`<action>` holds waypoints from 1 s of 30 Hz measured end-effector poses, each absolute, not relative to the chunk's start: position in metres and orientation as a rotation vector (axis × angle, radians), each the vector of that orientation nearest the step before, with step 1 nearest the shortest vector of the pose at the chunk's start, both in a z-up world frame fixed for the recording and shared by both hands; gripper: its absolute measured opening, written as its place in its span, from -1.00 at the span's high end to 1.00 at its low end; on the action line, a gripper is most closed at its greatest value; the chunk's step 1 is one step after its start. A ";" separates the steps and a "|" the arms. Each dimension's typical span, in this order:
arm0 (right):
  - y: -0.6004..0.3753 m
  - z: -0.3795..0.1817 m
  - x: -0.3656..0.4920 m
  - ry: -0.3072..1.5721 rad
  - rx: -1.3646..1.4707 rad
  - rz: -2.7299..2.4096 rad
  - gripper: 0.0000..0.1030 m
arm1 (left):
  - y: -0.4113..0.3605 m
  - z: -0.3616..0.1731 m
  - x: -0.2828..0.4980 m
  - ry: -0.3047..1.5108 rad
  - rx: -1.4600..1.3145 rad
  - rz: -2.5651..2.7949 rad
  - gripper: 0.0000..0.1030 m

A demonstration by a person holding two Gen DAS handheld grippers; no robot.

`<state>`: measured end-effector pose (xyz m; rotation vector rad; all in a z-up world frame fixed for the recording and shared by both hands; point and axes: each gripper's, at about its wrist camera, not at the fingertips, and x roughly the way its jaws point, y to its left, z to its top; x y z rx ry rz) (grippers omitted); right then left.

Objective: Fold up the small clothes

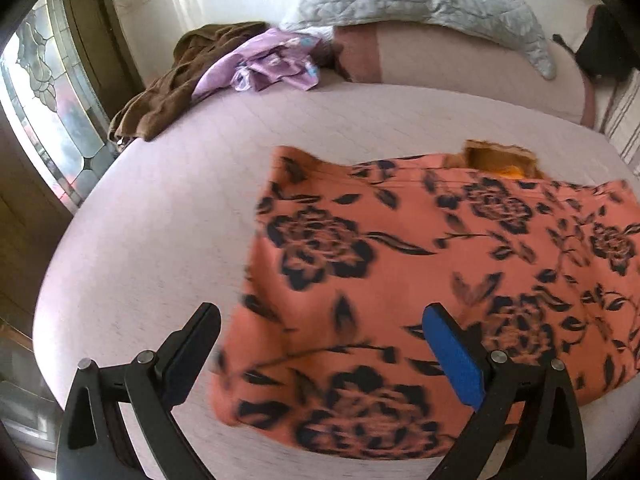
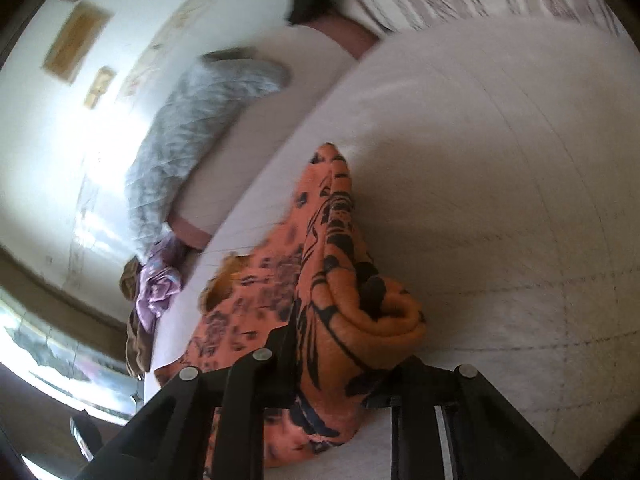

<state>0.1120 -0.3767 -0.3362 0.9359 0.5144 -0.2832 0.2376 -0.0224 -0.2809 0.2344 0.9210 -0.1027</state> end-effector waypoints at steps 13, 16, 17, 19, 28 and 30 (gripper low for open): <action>-0.250 -0.261 0.170 0.547 0.800 -0.066 0.59 | 0.053 -0.303 0.287 1.101 0.038 -0.160 -0.97; -0.215 -0.256 0.182 0.557 0.783 0.002 0.59 | 0.075 -0.299 0.293 1.086 0.010 -0.118 -0.97; -0.205 -0.256 0.184 0.563 0.776 0.021 0.59 | 0.084 -0.300 0.297 1.095 -0.010 -0.121 -0.97; -0.180 -0.259 0.190 0.588 0.755 0.069 0.59 | 0.099 -0.299 0.304 1.112 -0.080 -0.153 -0.97; -0.105 -0.337 0.205 0.778 0.613 0.125 0.59 | 0.138 -0.287 0.332 1.109 -0.411 -0.344 -0.96; -0.100 -0.333 0.202 0.767 0.554 0.125 0.59 | 0.122 -0.286 0.332 1.123 -0.426 -0.425 -0.95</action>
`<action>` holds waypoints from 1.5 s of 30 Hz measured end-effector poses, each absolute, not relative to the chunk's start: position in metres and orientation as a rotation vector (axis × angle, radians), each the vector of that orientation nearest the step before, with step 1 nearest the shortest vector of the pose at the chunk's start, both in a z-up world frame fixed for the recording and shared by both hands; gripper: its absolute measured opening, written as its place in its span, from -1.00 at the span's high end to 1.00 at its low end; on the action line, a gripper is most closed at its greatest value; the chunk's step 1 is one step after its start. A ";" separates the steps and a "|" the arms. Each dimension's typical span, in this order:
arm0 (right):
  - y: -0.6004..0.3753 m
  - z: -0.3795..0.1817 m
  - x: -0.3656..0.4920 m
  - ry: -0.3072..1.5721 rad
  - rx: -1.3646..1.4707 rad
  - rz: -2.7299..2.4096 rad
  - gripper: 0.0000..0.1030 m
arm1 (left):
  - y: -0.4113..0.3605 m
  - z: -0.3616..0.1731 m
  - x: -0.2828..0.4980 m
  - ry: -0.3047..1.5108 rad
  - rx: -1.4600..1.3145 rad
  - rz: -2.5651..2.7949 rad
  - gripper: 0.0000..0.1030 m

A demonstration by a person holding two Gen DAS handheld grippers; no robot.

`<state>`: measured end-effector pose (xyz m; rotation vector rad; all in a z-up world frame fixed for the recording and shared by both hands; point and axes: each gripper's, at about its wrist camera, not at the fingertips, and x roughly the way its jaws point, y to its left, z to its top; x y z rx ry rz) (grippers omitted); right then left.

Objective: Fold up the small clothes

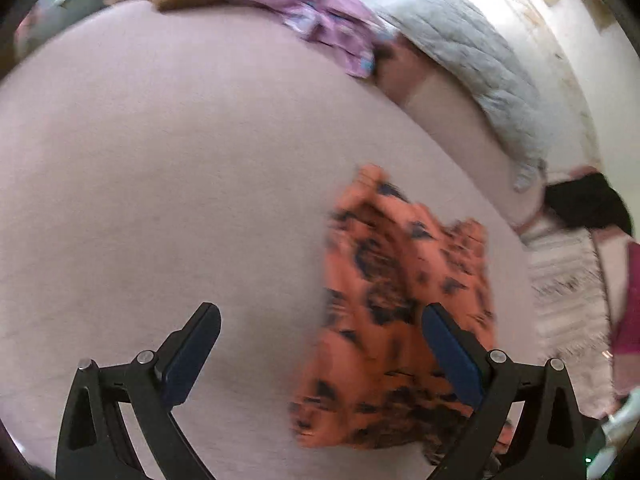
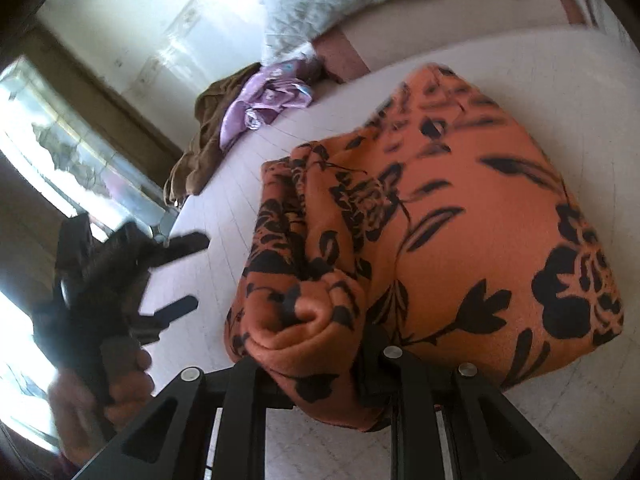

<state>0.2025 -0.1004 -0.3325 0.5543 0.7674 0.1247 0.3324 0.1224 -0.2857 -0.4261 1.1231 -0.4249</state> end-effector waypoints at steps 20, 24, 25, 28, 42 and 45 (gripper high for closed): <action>-0.041 -0.318 0.188 0.672 0.118 0.034 0.59 | 0.040 -0.284 0.367 1.121 -0.164 -0.514 0.70; -0.035 -0.302 0.182 0.612 0.118 0.049 0.59 | 0.049 -0.263 0.363 1.021 -0.119 -0.531 0.72; -0.033 -0.300 0.184 0.609 0.133 0.065 0.59 | 0.053 -0.262 0.363 1.011 -0.115 -0.524 0.72; -0.026 -0.305 0.192 0.630 0.158 0.093 0.59 | 0.062 -0.270 0.368 1.019 -0.086 -0.474 0.72; -0.044 -0.297 0.164 0.645 0.225 0.328 -0.38 | 0.087 -0.265 0.331 0.889 0.174 -0.267 -0.19; -0.077 -0.281 0.136 0.602 0.265 0.290 -0.38 | 0.096 -0.255 0.310 0.846 0.173 -0.279 -0.19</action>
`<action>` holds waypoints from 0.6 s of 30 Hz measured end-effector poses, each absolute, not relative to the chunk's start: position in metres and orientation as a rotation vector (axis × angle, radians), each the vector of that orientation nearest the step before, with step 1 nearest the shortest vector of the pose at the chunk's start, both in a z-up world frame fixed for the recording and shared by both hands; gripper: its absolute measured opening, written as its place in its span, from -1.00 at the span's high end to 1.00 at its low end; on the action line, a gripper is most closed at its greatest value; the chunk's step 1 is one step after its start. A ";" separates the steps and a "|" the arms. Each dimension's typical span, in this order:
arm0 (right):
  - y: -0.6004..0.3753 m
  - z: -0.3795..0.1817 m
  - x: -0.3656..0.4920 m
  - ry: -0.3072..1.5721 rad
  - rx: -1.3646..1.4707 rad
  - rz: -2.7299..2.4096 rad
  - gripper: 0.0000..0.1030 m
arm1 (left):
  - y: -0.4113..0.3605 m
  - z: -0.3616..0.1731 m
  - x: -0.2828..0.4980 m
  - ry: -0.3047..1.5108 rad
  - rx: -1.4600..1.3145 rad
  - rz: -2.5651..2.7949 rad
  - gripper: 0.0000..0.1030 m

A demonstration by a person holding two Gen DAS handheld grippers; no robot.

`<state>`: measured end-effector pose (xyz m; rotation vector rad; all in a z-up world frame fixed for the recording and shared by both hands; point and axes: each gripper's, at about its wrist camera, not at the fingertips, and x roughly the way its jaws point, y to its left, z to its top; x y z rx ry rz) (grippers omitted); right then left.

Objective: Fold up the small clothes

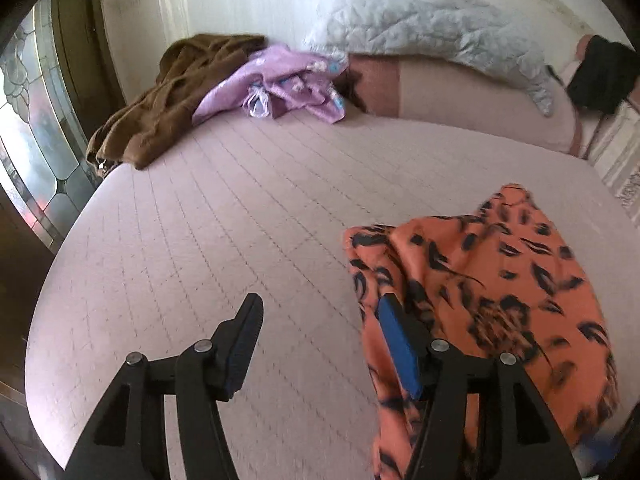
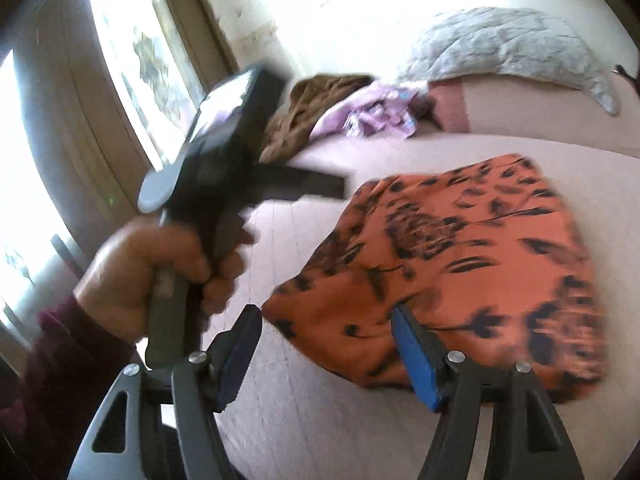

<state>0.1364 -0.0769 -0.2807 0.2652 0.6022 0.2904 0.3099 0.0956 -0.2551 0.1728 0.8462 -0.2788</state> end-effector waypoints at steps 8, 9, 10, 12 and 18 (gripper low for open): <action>-0.163 -0.286 0.142 0.700 0.361 0.067 0.36 | 0.060 -0.251 0.266 0.782 0.228 -0.394 -0.19; -0.163 -0.292 0.147 0.730 0.361 0.074 0.36 | 0.053 -0.258 0.266 0.797 0.256 -0.387 -0.19; -0.162 -0.298 0.150 0.752 0.343 0.070 0.35 | 0.043 -0.269 0.266 0.831 0.304 -0.374 -0.19; -0.151 -0.308 0.155 0.786 0.271 0.054 0.35 | 0.031 -0.291 0.273 0.881 0.387 -0.333 -0.23; -0.158 -0.291 0.175 0.796 0.275 0.100 0.36 | 0.048 -0.299 0.291 0.935 0.282 -0.355 -0.37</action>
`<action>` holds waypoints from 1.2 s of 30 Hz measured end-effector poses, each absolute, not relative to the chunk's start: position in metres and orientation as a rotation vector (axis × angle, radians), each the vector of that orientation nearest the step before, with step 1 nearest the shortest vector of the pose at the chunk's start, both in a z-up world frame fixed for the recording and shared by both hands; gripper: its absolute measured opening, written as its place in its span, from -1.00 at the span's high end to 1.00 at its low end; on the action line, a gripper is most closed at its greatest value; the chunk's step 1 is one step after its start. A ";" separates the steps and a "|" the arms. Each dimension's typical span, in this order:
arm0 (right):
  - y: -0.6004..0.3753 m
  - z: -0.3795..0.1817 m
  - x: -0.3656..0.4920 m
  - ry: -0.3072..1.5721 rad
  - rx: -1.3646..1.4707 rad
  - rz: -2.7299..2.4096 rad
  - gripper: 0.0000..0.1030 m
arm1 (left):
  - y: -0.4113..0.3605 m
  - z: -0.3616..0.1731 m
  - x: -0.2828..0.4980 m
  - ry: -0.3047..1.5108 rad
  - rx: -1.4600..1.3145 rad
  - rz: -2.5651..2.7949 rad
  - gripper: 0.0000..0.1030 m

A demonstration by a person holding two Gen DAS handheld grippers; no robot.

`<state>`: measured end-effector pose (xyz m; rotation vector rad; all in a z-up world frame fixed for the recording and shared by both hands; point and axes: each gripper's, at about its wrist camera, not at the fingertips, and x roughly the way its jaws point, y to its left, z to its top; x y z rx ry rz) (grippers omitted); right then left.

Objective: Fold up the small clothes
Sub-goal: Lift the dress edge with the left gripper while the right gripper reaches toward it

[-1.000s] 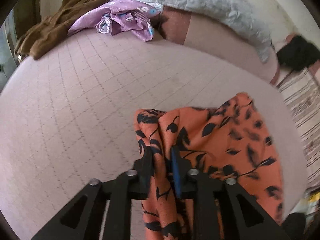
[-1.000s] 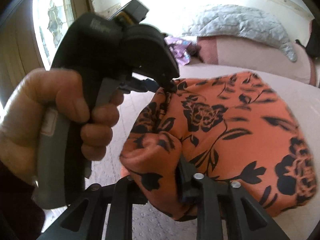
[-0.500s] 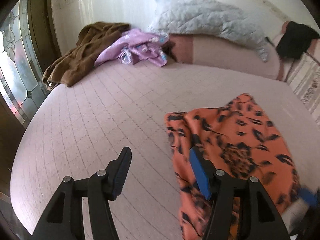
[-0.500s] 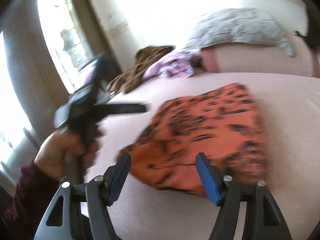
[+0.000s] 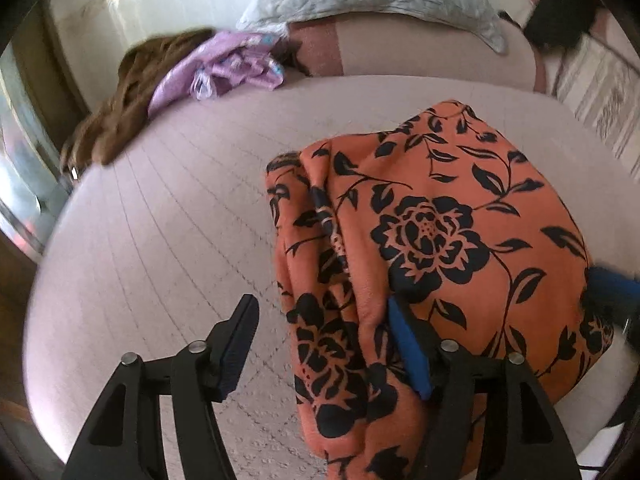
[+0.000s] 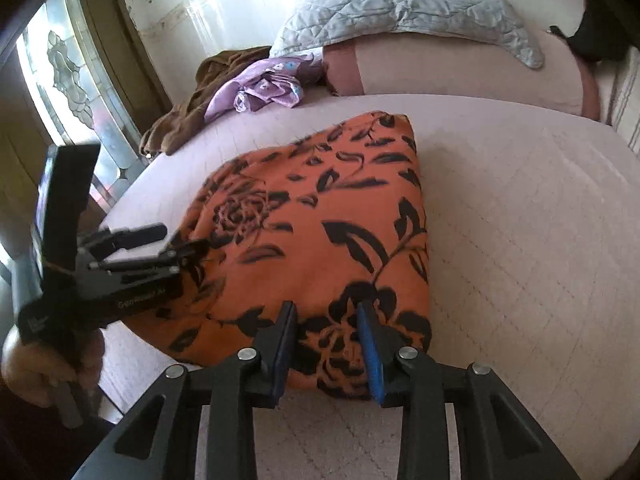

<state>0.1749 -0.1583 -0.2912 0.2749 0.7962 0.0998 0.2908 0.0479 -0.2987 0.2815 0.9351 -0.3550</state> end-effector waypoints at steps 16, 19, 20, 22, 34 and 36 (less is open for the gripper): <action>-0.195 -0.307 0.347 0.979 0.485 0.013 0.34 | 0.055 -0.304 0.299 0.957 0.231 -0.388 -0.51; -0.180 -0.292 0.351 0.944 0.522 0.143 0.34 | 0.054 -0.302 0.293 0.941 0.255 -0.383 -0.51; -0.172 -0.289 0.355 0.944 0.530 0.181 0.34 | 0.054 -0.301 0.292 0.939 0.256 -0.383 -0.51; -0.155 -0.289 0.365 0.944 0.514 0.221 0.34 | 0.055 -0.301 0.291 0.938 0.254 -0.385 -0.51; -0.157 -0.312 0.349 0.983 0.595 0.209 0.36 | 0.056 -0.298 0.287 0.931 0.264 -0.375 -0.51; -0.164 -0.298 0.326 0.948 0.576 0.211 0.33 | 0.056 -0.298 0.286 0.927 0.268 -0.374 -0.51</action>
